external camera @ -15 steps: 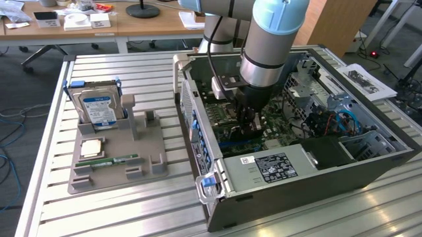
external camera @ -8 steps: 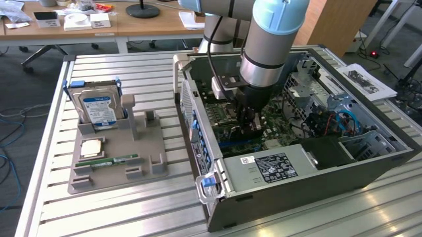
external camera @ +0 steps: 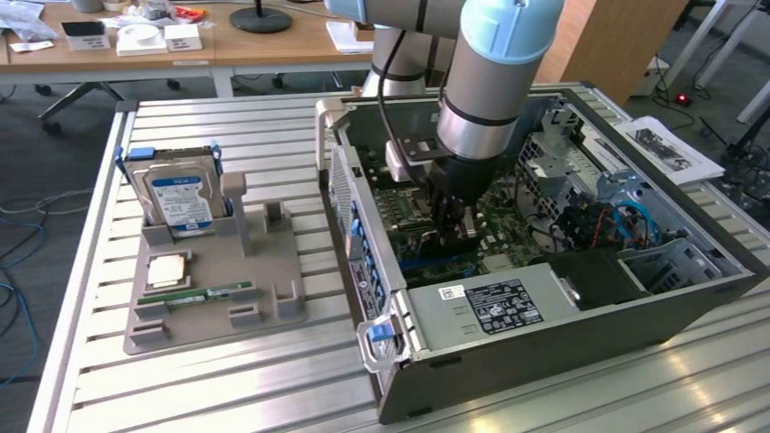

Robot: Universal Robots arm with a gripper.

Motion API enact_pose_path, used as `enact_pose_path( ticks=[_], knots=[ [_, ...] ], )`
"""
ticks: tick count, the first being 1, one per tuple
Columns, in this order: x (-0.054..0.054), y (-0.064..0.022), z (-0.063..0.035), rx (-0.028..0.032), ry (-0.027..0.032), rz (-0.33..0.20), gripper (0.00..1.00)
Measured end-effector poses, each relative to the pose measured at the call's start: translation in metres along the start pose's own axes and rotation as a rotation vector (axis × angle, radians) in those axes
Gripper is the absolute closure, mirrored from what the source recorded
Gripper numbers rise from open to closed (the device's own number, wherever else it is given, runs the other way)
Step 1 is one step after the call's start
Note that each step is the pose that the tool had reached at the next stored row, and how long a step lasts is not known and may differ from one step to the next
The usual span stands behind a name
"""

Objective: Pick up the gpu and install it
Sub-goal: 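Insert the gpu into the slot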

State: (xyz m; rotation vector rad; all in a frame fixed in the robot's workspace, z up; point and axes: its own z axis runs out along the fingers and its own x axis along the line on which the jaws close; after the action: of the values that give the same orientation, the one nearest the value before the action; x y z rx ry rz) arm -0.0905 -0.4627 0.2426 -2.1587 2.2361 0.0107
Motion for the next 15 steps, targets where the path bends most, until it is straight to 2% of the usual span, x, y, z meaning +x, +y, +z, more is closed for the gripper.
enact_pose_path(
  ticks=[15],
  knots=[
    [0.0000, 0.0002, 0.0017, -0.0001, 0.0001, 0.000, 0.73]
  ],
)
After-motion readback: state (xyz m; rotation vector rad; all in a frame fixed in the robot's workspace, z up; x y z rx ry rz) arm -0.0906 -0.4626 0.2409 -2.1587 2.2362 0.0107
